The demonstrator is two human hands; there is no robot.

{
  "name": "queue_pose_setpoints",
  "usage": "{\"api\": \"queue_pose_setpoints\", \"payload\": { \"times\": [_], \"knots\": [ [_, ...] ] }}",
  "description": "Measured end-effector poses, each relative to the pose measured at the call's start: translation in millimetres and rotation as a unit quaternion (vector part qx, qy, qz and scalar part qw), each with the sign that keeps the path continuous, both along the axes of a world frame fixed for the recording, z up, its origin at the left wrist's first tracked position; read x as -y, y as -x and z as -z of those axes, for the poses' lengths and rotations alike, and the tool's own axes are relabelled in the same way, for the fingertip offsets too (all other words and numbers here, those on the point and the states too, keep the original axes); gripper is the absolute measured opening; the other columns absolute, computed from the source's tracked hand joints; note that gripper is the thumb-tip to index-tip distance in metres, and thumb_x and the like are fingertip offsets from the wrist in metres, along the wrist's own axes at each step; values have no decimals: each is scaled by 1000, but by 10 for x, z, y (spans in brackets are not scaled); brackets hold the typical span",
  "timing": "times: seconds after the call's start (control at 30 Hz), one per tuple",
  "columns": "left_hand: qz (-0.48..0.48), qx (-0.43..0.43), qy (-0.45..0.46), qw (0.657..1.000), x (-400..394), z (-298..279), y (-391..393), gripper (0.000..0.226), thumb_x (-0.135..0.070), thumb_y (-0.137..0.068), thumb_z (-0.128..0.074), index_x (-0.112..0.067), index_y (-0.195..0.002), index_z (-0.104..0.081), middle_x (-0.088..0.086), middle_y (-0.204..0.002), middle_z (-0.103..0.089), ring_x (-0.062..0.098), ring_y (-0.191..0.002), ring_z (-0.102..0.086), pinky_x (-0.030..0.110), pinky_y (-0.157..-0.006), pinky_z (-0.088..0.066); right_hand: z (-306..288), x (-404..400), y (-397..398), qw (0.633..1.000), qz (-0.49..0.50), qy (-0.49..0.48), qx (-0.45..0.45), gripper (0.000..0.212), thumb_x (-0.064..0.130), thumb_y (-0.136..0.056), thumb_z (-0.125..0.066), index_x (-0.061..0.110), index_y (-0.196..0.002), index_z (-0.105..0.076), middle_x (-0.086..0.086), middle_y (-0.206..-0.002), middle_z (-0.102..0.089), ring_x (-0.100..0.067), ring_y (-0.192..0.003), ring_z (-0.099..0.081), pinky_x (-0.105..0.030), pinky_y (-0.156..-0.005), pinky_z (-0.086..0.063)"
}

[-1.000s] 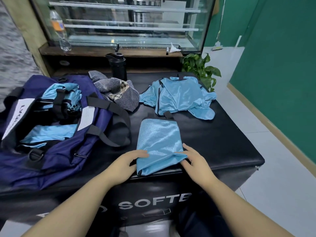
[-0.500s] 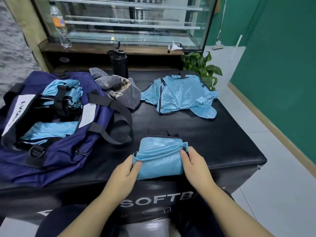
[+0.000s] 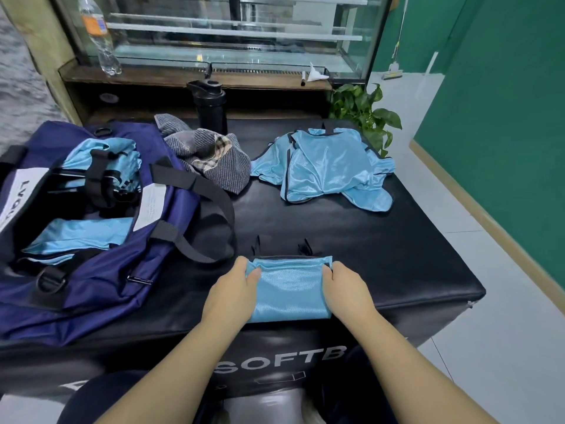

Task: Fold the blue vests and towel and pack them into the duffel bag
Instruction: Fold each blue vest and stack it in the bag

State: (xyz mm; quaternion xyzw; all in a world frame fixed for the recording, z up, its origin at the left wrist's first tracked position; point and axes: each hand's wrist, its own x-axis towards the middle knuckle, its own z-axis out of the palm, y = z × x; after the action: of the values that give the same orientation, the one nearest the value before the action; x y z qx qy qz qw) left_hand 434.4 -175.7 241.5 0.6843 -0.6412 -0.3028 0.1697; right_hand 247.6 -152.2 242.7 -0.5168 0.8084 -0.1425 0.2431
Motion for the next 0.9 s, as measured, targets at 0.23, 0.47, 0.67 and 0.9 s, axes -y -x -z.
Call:
{"api": "queue_pose_setpoints", "payload": {
  "times": [0.23, 0.47, 0.67, 0.9],
  "knots": [
    [-14, 110, -71, 991, 274, -22, 64, 41, -48, -94, -45, -7, -97, -47, 3, -94, -53, 22, -78, -51, 30, -64, -38, -65, 173, 13, 996, -8, -67, -63, 23, 29, -103, -29, 11, -102, -42, -7, -101, -59, -25, -82, -49, -32, -68, -38],
    [-16, 36, -47, 998, 251, -124, 87, 29, -32, -91, -49, -10, -73, -41, 0, -68, -46, 17, -59, -43, 30, -52, -31, -216, 164, -76, 988, -29, 47, -148, 16, 14, -89, -48, 12, -100, -37, -5, -108, -48, -24, -97, -52, -29, -68, -37],
    [4, -87, 51, 995, 128, -308, 17, 30, -28, -92, -54, -17, -80, -28, 0, -65, -38, 15, -54, -33, 31, -52, -29, -522, 126, -240, 953, -242, 146, -112, 43, 22, -88, -54, 20, -129, -41, 3, -130, -42, -20, -118, -38, -30, -94, -34],
    [124, -83, 105, 983, 239, -821, -179, 25, -25, -79, -66, -32, -84, -43, -11, -78, -58, 2, -70, -55, 20, -63, -42, -1076, 399, -569, 869, -435, 177, -157, 72, 20, -83, -64, 19, -146, -29, 5, -145, -41, -13, -142, -25, -46, -119, -5]
  ]
}}
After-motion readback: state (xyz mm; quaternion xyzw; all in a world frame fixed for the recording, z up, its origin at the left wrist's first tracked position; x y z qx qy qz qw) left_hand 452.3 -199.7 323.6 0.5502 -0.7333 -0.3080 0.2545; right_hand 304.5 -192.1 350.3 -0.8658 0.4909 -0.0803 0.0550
